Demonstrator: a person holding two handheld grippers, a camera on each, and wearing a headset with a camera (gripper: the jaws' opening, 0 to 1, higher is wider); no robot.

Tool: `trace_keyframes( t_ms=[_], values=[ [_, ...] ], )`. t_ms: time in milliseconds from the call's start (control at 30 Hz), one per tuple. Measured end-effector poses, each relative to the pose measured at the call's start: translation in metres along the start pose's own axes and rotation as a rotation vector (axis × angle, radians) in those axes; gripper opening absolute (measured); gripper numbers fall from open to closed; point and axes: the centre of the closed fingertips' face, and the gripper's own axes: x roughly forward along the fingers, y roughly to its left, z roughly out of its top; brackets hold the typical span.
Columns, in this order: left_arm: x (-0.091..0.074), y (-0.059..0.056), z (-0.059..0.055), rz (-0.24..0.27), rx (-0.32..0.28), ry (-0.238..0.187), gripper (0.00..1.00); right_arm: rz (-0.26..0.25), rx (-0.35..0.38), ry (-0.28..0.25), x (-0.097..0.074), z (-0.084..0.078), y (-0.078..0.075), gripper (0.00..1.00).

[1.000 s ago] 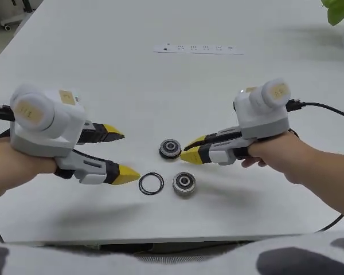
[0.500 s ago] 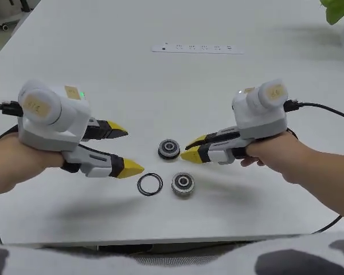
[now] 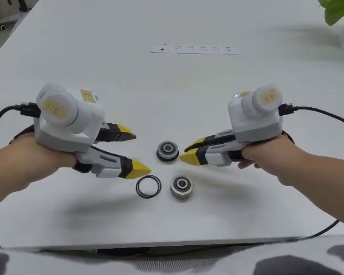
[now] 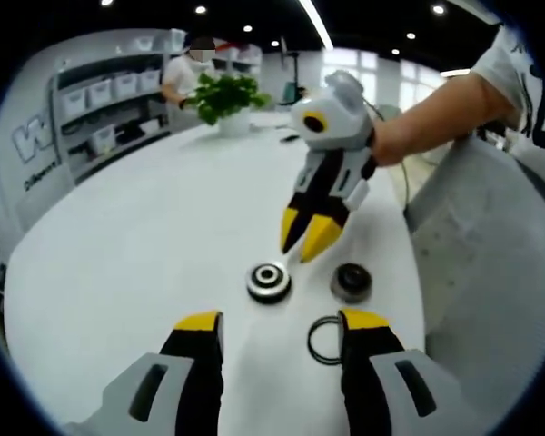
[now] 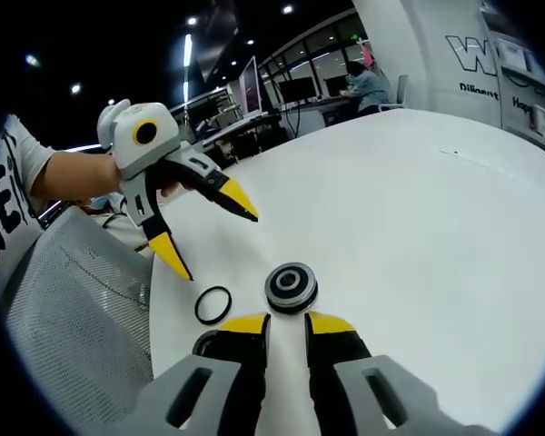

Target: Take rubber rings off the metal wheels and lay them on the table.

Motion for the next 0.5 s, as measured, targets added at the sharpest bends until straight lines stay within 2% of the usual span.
trace_keyframes(
  t_ms=[500],
  values=[
    [0.015,0.005,0.007,0.001,-0.054,-0.03,0.45,-0.019,-0.017,0.008,0.008,-0.002,-0.006,0.13]
  ],
)
